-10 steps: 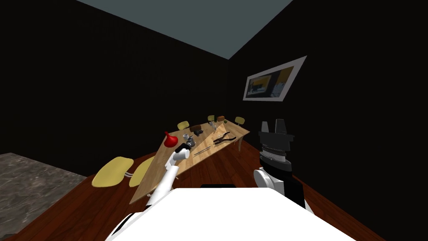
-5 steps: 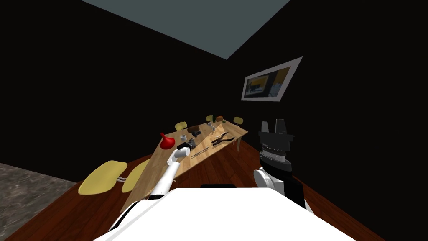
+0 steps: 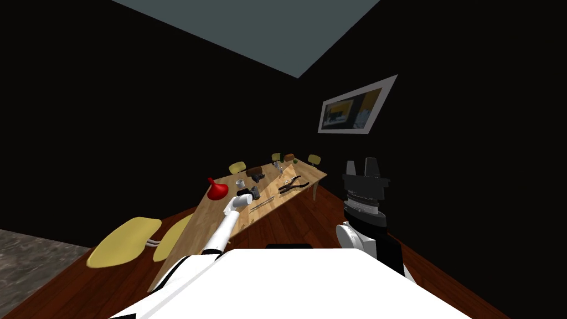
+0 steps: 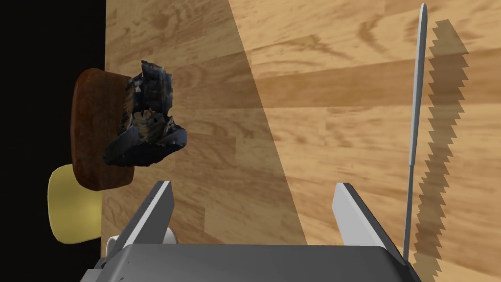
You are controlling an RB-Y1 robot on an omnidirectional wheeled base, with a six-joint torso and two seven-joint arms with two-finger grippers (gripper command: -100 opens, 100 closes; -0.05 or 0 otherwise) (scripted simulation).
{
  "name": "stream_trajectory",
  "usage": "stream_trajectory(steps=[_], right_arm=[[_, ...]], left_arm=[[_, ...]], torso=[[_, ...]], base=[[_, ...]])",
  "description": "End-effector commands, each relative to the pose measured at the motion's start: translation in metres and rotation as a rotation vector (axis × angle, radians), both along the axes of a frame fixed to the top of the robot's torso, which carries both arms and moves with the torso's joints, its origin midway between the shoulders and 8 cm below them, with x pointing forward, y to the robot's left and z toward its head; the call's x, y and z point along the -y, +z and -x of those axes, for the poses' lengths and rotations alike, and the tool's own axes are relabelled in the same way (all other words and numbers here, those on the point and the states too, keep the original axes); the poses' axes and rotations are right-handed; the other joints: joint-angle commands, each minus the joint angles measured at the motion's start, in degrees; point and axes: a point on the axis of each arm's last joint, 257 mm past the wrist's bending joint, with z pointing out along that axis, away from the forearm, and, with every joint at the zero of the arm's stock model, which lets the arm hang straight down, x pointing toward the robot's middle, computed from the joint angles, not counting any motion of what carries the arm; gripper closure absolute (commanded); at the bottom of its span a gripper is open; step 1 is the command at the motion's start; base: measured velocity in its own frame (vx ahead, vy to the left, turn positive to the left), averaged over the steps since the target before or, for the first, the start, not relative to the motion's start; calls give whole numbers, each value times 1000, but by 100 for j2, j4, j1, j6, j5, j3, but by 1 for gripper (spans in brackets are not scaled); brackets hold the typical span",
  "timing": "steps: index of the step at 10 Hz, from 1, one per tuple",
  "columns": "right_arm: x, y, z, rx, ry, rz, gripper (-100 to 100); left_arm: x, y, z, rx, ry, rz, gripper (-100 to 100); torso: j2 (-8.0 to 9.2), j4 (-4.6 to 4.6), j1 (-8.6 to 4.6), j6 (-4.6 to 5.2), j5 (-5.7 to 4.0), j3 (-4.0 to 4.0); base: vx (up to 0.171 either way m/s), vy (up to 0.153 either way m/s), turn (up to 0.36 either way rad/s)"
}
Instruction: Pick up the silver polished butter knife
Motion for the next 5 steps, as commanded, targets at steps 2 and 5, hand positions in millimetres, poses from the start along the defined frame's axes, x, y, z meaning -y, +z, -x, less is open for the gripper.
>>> stream_trajectory(steps=[2, 5], right_arm=[[0, 0, 0, 0, 0, 0, 0], [0, 0, 0, 0, 0, 0, 0]], left_arm=[[-2, -22, 10, -101, 9, 29, -100], [-3, -40, 22, -190, 15, 48, -100]], torso=[[0, 0, -2, -2, -1, 0], [-9, -2, -11, 0, -3, -5]], base=[[31, -34, -43], [42, -39, -32]])
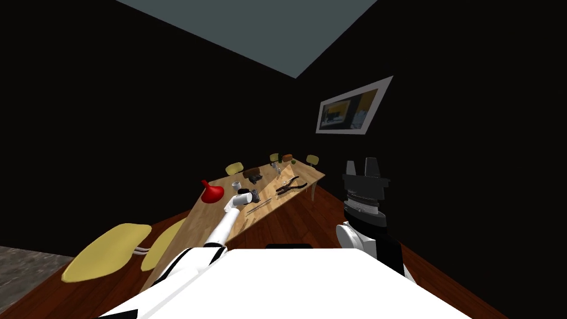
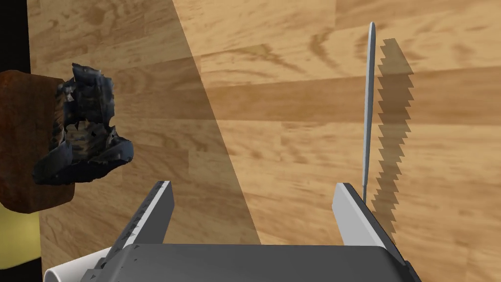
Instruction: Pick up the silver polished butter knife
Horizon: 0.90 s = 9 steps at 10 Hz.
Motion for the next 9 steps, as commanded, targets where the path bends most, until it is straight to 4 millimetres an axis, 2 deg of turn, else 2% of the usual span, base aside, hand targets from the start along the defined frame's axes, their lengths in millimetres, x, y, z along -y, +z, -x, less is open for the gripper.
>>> stream_trajectory(steps=[1, 6, 9], right_arm=[[0, 0, 0, 0, 0, 0, 0], [0, 0, 0, 0, 0, 0, 0], [0, 0, 0, 0, 0, 0, 0]], left_arm=[[-1, -7, 3, -22, 3, 4, -100], [-8, -37, 30, -212, 27, 45, -100], [-15, -48, 47, -309, 48, 63, -100]], torso=[[0, 0, 0, 0, 0, 0], [3, 1, 3, -1, 1, 2], [1, 1, 0, 1, 0, 1]], base=[[9, -11, 4], [32, -31, -38], [41, -37, -41]])
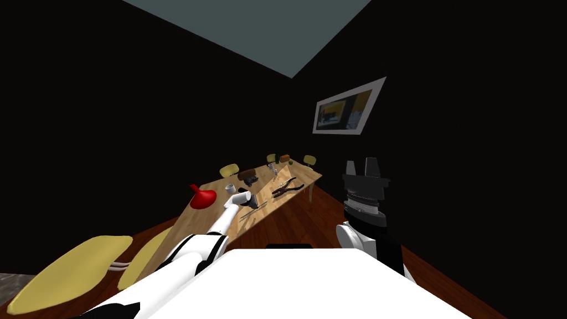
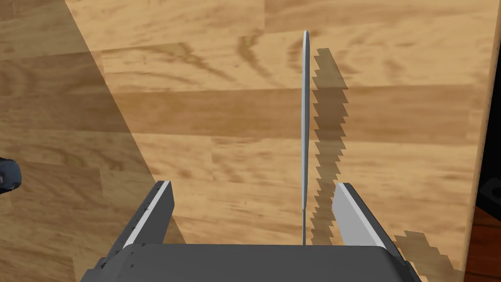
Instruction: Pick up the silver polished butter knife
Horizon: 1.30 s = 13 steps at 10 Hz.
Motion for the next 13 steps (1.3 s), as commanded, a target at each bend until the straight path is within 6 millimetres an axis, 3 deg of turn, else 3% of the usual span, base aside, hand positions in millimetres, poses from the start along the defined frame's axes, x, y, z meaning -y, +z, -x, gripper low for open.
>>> stream_trajectory(steps=[1, 8, 10, 11, 12, 13], right_arm=[[0, 0, 0, 0, 0, 0, 0], [0, 0, 0, 0, 0, 0, 0], [0, 0, 0, 0, 0, 0, 0], [0, 0, 0, 0, 0, 0, 0], [0, 0, 0, 0, 0, 0, 0], [0, 0, 0, 0, 0, 0, 0]], left_arm=[[-2, -8, 11, -53, 10, 8, -100], [-28, -22, 59, -282, 73, 36, -100], [-30, -22, 60, -287, 76, 36, -100], [-30, -22, 61, -290, 76, 36, 0], [-27, -32, 66, -290, 77, 37, -100], [-25, -37, 69, -290, 77, 37, -100]], torso=[[0, 0, 0, 0, 0, 0], [4, 0, 6, -2, 1, 2], [5, 1, 6, -1, 1, 3], [12, 2, 12, -2, 2, 6], [17, 3, 16, -2, 3, 9], [11, 2, 21, -2, 5, 6]], base=[[39, -34, -17], [37, -31, -36], [25, -22, -12], [0, 0, 0], [31, 12, -5], [46, 18, -6]])
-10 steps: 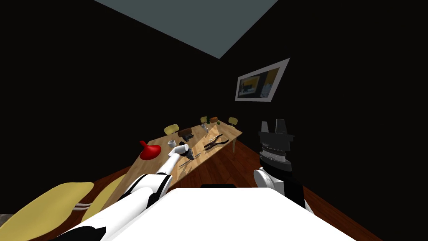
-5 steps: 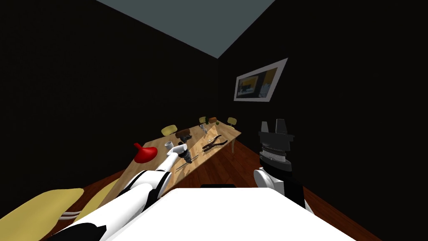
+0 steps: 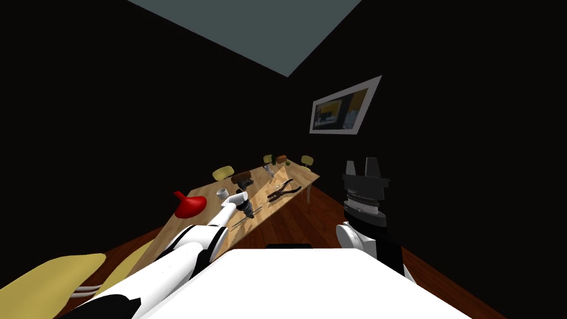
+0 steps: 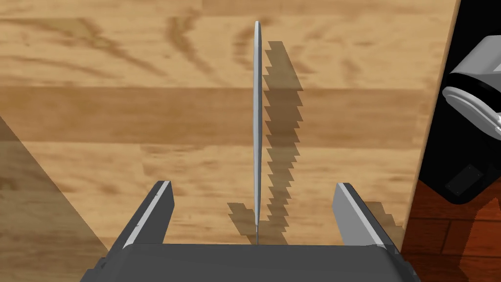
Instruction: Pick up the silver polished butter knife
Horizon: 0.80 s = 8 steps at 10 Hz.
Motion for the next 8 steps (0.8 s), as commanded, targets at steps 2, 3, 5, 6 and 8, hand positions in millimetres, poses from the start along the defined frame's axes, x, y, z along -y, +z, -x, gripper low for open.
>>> stream_trajectory(steps=[2, 3, 5, 6, 8], right_arm=[[0, 0, 0, 0, 0, 0, 0], [0, 0, 0, 0, 0, 0, 0], [0, 0, 0, 0, 0, 0, 0], [0, 0, 0, 0, 0, 0, 0], [0, 0, 0, 0, 0, 0, 0]], left_arm=[[5, -14, 8, 2, 0, 0, -100], [3, -10, 5, 1, 0, 0, -100], [3, -10, 5, 2, 0, 0, 100], [5, -11, 7, -2, 1, 3, 100], [4, -11, 7, -4, 5, 4, 100]], torso=[[-2, 0, -2, 0, 0, -1], [-2, 0, -1, 0, 0, -1], [11, 2, -5, 0, -1, 6], [5, 3, 2, 5, 0, 3], [1, 3, 6, 12, 2, 1]], base=[[45, 11, -3], [19, 7, -1], [0, 0, 0], [-2, -2, 17], [0, 0, 0]])
